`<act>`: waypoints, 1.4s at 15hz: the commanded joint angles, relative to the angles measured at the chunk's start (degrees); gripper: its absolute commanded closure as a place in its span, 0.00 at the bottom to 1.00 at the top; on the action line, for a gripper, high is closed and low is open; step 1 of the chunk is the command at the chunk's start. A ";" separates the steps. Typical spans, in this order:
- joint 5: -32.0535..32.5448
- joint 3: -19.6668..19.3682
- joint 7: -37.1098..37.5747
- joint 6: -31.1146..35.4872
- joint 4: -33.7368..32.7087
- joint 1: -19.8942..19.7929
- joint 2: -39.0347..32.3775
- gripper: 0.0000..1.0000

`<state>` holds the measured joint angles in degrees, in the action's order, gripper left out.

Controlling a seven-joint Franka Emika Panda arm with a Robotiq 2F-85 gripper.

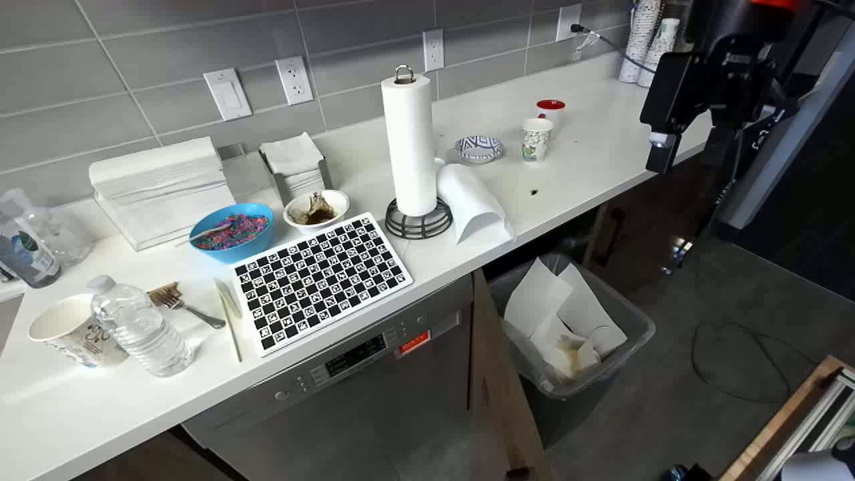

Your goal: Use the white napkin to wipe the counter.

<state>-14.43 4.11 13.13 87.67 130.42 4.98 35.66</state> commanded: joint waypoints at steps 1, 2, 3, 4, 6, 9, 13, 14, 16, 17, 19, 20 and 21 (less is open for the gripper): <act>-0.43 0.88 -0.53 -0.32 -0.20 -1.25 -0.02 0.00; -0.43 0.88 -0.53 -0.32 -0.20 -1.25 -0.02 0.00; -0.43 0.88 -0.53 -0.32 -0.20 -1.25 -0.02 0.00; -0.43 0.88 -0.53 -0.32 -0.20 -1.25 -0.02 0.00; -0.43 0.88 -0.53 -0.32 -0.20 -1.25 -0.02 0.00; -0.43 0.88 -0.53 -0.32 -0.20 -1.25 -0.02 0.00; -0.43 0.88 -0.53 -0.32 -0.20 -1.26 -0.02 0.00; 0.43 0.64 -2.54 3.44 0.18 -1.44 -1.25 0.00; 3.17 1.46 -5.65 10.51 0.00 -1.54 -5.60 0.00; 3.47 1.30 -7.97 15.13 0.42 -1.11 -7.04 0.00; 3.17 0.74 -11.45 24.32 0.89 -0.45 -10.68 0.00; 3.26 0.52 -13.27 27.98 0.45 -0.19 -13.20 0.00; 3.08 0.25 -15.21 30.98 0.01 0.15 -15.47 0.00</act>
<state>-11.77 4.91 2.77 111.25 131.57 4.25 26.57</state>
